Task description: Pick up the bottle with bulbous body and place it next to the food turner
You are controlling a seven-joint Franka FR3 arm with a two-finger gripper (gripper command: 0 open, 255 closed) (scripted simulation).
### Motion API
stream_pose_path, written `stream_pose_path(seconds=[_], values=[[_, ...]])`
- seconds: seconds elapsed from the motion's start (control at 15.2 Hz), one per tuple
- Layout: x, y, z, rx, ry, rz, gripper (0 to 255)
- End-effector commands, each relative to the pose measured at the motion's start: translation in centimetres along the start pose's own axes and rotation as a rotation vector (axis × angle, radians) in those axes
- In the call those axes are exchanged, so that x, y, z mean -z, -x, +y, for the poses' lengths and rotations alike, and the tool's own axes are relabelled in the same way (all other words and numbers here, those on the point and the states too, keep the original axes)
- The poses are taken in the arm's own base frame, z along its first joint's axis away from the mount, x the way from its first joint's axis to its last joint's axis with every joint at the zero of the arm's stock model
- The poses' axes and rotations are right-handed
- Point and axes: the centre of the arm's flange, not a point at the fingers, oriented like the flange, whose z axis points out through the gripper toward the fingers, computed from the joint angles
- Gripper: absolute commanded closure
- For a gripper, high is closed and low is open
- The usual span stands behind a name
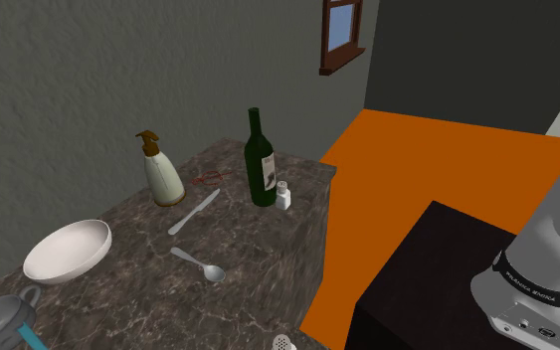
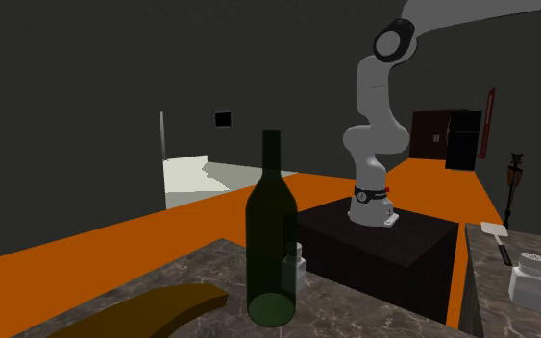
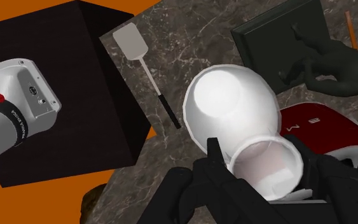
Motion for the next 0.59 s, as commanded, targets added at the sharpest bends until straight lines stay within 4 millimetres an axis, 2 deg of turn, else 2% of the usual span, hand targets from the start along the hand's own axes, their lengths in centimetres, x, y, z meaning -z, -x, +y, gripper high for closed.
stream_pose_path(seconds=[0.0,0.53], values=[[-1.1,0.1,0.1,0.0,-0.001,0.0,255],[-5.3,0.3,0.0,0.0,-0.001,0.0,255]])
